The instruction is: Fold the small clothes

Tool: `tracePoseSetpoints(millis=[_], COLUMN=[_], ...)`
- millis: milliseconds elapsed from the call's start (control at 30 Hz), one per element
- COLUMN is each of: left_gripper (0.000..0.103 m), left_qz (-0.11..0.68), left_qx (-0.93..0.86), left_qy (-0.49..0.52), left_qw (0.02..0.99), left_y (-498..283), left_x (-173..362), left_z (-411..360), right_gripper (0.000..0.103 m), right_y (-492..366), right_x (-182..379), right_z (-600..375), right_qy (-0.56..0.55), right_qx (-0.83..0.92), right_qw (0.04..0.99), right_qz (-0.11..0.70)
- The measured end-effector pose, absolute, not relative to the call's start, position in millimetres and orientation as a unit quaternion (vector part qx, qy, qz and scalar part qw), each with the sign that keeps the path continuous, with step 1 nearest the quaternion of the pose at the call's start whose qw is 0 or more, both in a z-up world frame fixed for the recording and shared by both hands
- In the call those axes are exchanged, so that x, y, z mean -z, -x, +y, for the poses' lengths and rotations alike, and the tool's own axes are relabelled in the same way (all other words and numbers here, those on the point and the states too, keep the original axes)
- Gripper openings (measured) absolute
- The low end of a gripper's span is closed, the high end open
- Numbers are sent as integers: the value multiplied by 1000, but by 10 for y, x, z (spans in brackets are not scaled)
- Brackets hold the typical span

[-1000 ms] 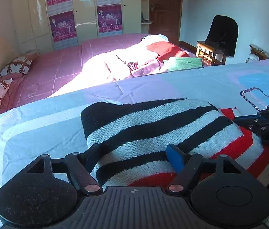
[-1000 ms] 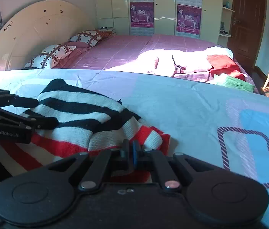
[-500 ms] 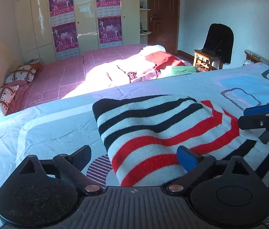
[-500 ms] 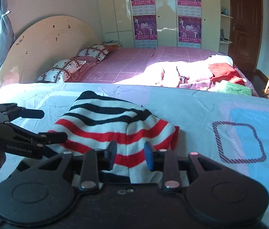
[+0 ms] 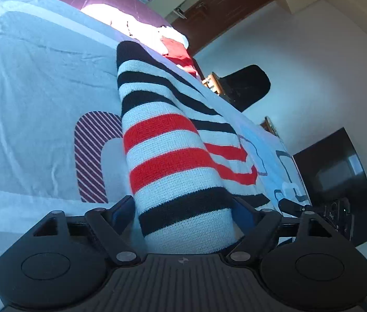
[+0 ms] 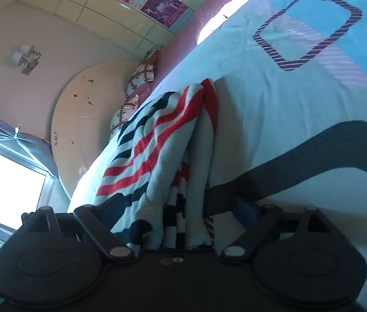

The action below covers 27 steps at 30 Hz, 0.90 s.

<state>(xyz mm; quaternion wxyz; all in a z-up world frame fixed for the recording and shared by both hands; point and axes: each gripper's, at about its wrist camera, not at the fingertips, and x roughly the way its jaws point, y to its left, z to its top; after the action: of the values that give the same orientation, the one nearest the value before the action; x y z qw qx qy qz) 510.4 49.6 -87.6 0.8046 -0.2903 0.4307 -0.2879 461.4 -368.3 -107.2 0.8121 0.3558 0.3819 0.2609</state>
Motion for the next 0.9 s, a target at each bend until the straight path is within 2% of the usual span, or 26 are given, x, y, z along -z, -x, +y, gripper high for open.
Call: tracePoseSetpoints(millis=[167,300,500,600,767,833,900], left_gripper=[80,80,80,71,69,65,57], left_qz=[421,413,401,401,398,398,396], left_qx=[306,317,319,319,308,300,290], left_qy=[321,325,314,312,312,306,289], left_qw=[791,789,799,800,806,811,822], left_y=[-5241,-5301,-5408,-5388,-5410,-5425,-5392], left_x=[955,971,973,998,993,977,966], left_z=[524,527,411,454,414,384,354], right_gripper=[86,75,69,54,55,44,40], right_y=[-4744,-4877,-5042,-4957,-4961,-4948,-4901], right_x=[1053,1049,981,1029,1028,1025,1019], right_z=[-3576,-3524,-3290,-3446,-3355,-3287,-3300], right_qy=[-325,-321,-286,-296,-292,-278,-279], right_qx=[-291,-302,-315,-315,-305,-294,-289], right_qw=[812,809,816,812,824,838,842], right_qz=[388,388,391,391,378,365,361])
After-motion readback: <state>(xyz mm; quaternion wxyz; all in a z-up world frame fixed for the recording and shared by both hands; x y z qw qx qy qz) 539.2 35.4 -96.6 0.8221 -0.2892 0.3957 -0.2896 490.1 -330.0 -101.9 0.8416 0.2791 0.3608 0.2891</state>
